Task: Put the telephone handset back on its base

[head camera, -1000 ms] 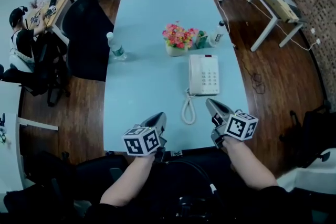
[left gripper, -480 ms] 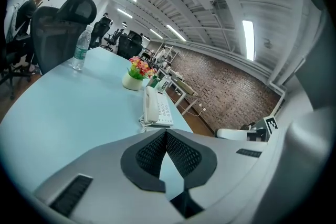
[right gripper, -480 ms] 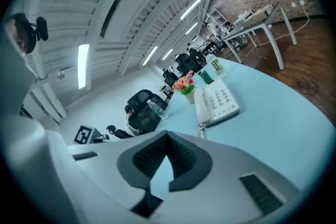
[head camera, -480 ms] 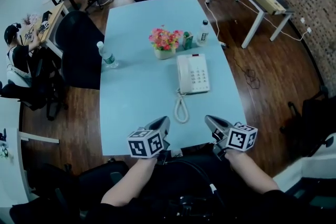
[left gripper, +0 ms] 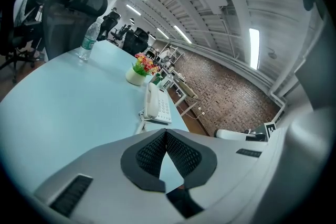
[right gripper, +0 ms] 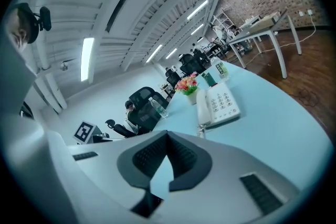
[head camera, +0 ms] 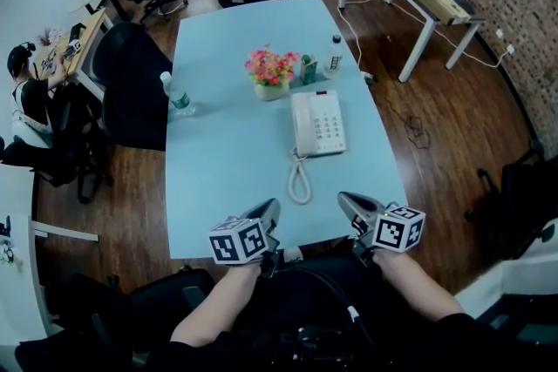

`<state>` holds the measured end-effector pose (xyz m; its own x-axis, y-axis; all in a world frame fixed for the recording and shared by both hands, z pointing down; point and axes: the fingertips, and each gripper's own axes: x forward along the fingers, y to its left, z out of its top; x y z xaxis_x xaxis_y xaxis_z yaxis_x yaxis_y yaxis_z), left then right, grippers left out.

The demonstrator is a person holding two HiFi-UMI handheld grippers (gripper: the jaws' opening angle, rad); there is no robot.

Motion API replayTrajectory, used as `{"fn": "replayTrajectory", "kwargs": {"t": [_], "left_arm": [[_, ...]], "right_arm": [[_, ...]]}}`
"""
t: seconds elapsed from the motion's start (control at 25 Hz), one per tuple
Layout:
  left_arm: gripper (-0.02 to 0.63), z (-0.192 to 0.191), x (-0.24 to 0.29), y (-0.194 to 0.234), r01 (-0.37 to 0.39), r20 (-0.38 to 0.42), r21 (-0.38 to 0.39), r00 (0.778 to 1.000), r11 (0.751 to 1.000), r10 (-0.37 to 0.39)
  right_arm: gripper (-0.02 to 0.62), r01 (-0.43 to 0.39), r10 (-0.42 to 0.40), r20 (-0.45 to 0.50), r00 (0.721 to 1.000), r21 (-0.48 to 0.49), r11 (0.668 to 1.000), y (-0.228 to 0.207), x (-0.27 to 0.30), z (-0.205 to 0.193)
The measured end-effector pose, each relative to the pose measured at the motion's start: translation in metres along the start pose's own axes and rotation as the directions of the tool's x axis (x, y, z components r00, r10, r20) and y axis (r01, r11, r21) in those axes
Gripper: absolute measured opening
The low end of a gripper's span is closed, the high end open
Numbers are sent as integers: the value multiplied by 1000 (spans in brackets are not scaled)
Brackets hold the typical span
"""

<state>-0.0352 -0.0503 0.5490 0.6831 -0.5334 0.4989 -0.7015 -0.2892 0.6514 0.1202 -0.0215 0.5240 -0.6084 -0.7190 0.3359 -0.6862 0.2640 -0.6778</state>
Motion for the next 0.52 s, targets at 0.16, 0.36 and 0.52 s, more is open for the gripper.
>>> {"fn": "replayTrajectory", "kwargs": {"t": [0.16, 0.36, 0.52], "left_arm": [[-2, 1, -3, -1, -8, 8, 11, 1000, 1000, 7], [-2, -4, -2, -2, -5, 5, 13, 1000, 1000, 5], [-2, -4, 2, -7, 1, 1, 18, 1000, 1000, -1]], "right_arm": [[12, 0, 0, -10, 1000, -14, 1000, 1, 0, -1], [12, 18, -19, -20, 1000, -55, 998, 1, -4, -5], [12, 28, -30, -20, 999, -59, 998, -3, -8, -4]]}}
